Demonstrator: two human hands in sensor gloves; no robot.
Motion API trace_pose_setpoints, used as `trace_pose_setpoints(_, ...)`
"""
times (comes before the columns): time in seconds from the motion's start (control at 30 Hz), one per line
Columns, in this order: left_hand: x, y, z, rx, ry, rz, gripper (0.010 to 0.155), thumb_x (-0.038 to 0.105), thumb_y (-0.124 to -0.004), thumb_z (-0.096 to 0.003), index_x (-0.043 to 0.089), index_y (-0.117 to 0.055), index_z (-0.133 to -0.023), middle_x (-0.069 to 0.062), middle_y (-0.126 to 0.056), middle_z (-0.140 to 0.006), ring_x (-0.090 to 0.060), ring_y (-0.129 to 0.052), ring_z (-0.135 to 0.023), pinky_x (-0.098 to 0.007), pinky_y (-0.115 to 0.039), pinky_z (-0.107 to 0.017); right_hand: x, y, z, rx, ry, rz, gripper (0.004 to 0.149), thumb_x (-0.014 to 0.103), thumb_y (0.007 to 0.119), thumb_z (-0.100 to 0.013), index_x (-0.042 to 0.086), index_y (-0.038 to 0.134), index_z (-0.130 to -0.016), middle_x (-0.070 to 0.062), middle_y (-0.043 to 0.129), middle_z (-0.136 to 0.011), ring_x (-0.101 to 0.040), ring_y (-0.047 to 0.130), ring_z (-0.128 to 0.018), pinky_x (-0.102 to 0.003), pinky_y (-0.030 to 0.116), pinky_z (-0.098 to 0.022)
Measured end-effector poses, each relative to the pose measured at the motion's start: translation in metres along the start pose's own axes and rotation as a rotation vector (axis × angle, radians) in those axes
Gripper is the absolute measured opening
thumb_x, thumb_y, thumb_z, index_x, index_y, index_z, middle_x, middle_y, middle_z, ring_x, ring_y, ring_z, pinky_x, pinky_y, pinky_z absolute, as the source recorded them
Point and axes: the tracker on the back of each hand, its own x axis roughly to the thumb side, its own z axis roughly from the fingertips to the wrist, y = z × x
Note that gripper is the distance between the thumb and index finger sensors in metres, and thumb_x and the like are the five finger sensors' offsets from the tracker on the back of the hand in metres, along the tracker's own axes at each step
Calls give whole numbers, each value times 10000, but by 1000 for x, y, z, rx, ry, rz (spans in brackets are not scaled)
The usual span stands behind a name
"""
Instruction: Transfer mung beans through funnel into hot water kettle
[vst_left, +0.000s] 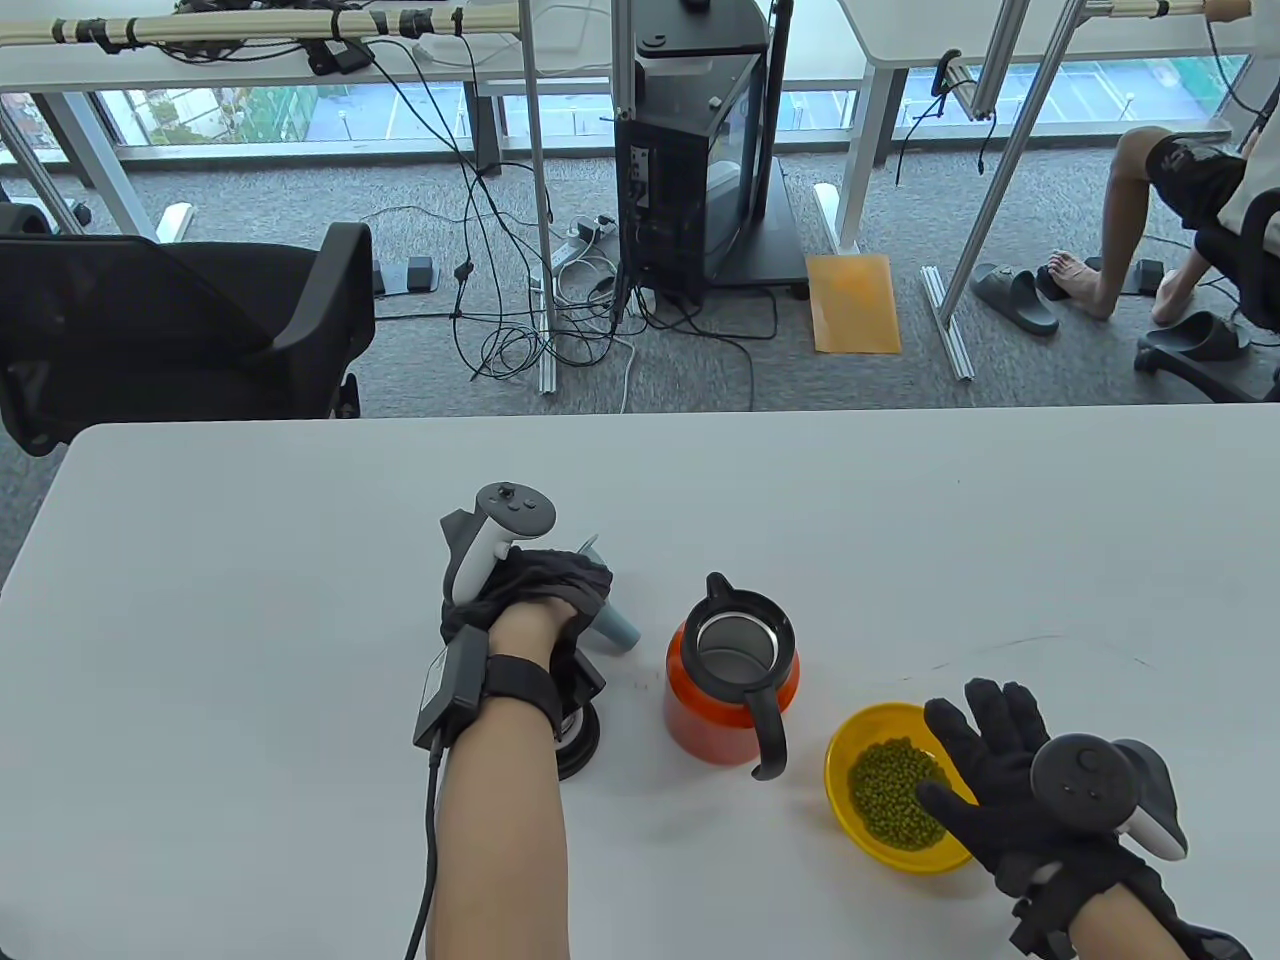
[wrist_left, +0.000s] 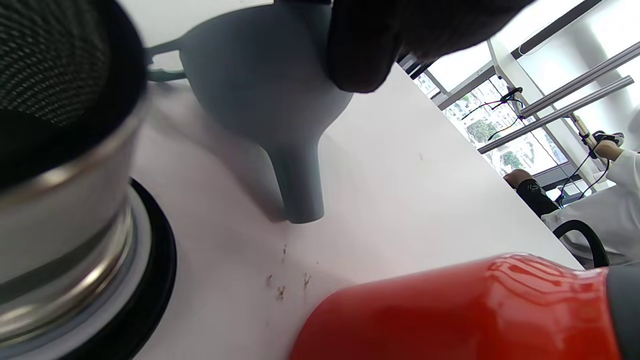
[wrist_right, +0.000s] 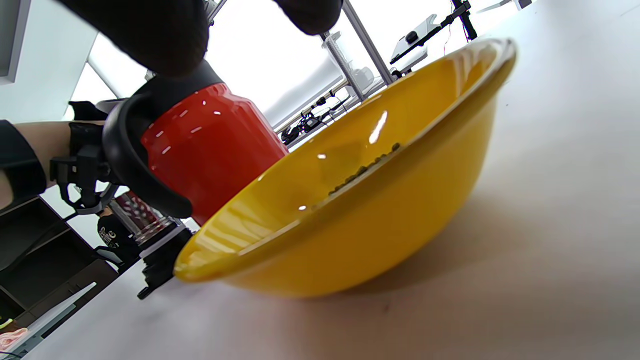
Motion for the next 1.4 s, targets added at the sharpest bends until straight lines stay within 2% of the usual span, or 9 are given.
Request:
trace_pose_setpoints(0.07,0,0,-2,24,-10,48,541,455,-711,-461,226,-778,-947,-62,-523,-1135,-381,-197,-1075,-671,-214,-709,0,0,0,2,-1,-1,853,519,681,-546,5,329,-1129,-351,21,-1026,-627,-86,-840,-799,135,-539)
trace_pose_setpoints(0.2,-1,2,0,-7,-53,155,534,404,-723,-456,190,-775,-943,-74,-594,-1094,-375,-268,-1075,-666,-229,-711,0,1,0,9,-1,0,853,519,679,-548,3,329,-1129,-352,23,-1027,-627,-85,-840,-800,135,-538)
trace_pose_setpoints(0.33,0,11,12,38,-90,203,525,385,-731,-454,222,-763,-952,-6,-592,-1102,-345,-313,-1085,-656,-273,-718,0,1,0,10,-5,-2,852,519,679,-548,3,329,-1129,-350,25,-1028,-628,-82,-840,-800,135,-537)
trace_pose_setpoints(0.43,8,23,30,145,-140,223,513,384,-747,-451,238,-778,-942,19,-610,-1096,-326,-352,-1088,-647,-294,-725,-2,1,0,14,-5,-13,854,523,677,-548,4,328,-1130,-352,27,-1028,-630,-81,-841,-800,138,-537)
trace_pose_setpoints(0.67,52,41,84,195,-285,133,505,395,-749,-454,246,-799,-934,12,-649,-1088,-325,-394,-1093,-655,-276,-722,-8,1,-1,12,14,-38,853,522,677,-548,2,329,-1128,-354,27,-1026,-629,-82,-839,-800,137,-537)
trace_pose_setpoints(0.83,90,44,122,205,-352,75,505,392,-746,-458,237,-800,-936,5,-653,-1087,-345,-454,-1082,-657,-270,-726,-9,0,0,9,5,-73,857,526,676,-549,4,323,-1129,-355,24,-1026,-631,-82,-838,-801,138,-535)
trace_pose_setpoints(1.07,131,13,156,173,-496,-44,494,395,-756,-449,231,-845,-906,-9,-716,-1061,-355,-524,-1067,-669,-278,-723,-9,-1,0,6,-8,-80,856,526,675,-548,4,325,-1129,-358,24,-1025,-633,-81,-837,-801,141,-536)
trace_pose_setpoints(1.23,145,-22,155,122,-504,-172,485,390,-765,-442,223,-871,-885,-20,-751,-1040,-365,-567,-1047,-676,-276,-721,-9,-1,1,9,-8,-87,855,525,675,-549,3,325,-1129,-357,25,-1025,-633,-82,-837,-800,141,-536)
trace_pose_setpoints(1.4,155,-60,145,127,-474,-413,479,388,-770,-434,228,-886,-870,-13,-768,-1029,-361,-581,-1038,-676,-273,-721,-10,-2,1,4,-9,-91,855,525,675,-549,1,328,-1129,-358,29,-1026,-633,-78,-838,-800,143,-536)
